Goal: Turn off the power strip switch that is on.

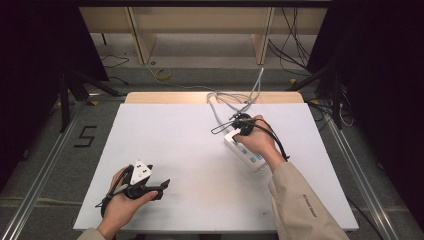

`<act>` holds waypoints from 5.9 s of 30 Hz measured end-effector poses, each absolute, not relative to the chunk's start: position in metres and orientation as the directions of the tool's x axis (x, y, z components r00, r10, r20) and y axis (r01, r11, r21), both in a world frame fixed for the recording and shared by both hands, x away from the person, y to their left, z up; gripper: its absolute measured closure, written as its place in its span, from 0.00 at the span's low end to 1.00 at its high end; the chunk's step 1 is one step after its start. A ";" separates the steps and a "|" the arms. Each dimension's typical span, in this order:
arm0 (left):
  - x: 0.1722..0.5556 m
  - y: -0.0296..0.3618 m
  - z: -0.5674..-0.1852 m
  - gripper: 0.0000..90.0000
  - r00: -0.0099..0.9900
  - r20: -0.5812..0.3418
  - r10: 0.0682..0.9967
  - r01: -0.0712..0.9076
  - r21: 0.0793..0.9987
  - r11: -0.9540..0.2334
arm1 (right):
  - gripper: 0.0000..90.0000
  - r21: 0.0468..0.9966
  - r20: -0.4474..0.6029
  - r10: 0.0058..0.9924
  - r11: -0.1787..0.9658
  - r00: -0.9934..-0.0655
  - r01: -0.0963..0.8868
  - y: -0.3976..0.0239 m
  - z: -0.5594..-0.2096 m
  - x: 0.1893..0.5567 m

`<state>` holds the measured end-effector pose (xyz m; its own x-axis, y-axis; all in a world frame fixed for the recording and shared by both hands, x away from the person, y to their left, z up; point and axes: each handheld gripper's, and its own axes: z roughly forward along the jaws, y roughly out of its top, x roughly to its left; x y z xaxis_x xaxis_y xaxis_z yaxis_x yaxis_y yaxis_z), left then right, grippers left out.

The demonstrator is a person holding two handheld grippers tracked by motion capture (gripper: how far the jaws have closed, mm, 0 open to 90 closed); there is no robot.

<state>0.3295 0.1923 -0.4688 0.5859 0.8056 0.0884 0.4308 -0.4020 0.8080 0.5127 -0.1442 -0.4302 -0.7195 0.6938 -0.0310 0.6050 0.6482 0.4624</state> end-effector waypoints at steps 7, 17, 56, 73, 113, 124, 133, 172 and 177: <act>0.330 0.192 -0.469 0.25 0.588 0.092 0.804 0.429 0.807 -0.406 | 1.00 0.444 -0.028 0.698 0.650 -0.716 0.617 -0.143 -0.433 0.513; 0.330 0.192 -0.469 0.25 0.588 0.092 0.804 0.429 0.807 -0.406 | 1.00 0.423 -0.029 0.698 0.657 -0.715 0.624 -0.142 -0.435 0.515; 0.329 0.190 -0.469 0.25 0.591 0.093 0.801 0.428 0.806 -0.409 | 1.00 0.382 -0.052 0.716 0.658 -0.696 0.648 -0.135 -0.434 0.516; 0.329 0.190 -0.469 0.25 0.594 0.094 0.799 0.426 0.806 -0.412 | 1.00 0.345 -0.058 0.708 0.676 -0.704 0.651 -0.130 -0.433 0.514; 0.330 0.189 -0.469 0.25 0.595 0.093 0.799 0.427 0.806 -0.411 | 1.00 0.350 -0.014 0.728 0.646 -0.686 0.678 -0.136 -0.433 0.517; 0.330 0.189 -0.469 0.25 0.595 0.095 0.798 0.426 0.805 -0.413 | 1.00 0.349 -0.011 0.729 0.645 -0.685 0.680 -0.136 -0.433 0.517; 0.330 0.189 -0.469 0.25 0.594 0.092 0.799 0.427 0.805 -0.411 | 1.00 0.347 -0.015 0.729 0.646 -0.685 0.680 -0.136 -0.433 0.517; 0.330 0.190 -0.470 0.25 0.592 0.091 0.801 0.432 0.803 -0.411 | 0.84 0.561 0.017 0.730 0.558 -0.683 0.611 -0.170 -0.428 0.482; 0.330 0.190 -0.470 0.25 0.592 0.092 0.800 0.432 0.802 -0.412 | 0.76 0.597 0.014 0.715 0.555 -0.699 0.580 -0.172 -0.428 0.469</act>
<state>0.3301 0.1898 -0.4700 0.5923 0.8005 0.0922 0.4319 -0.4119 0.8024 0.4687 -0.1720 -0.4275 -0.6987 0.7153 0.0140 0.5799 0.5547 0.5967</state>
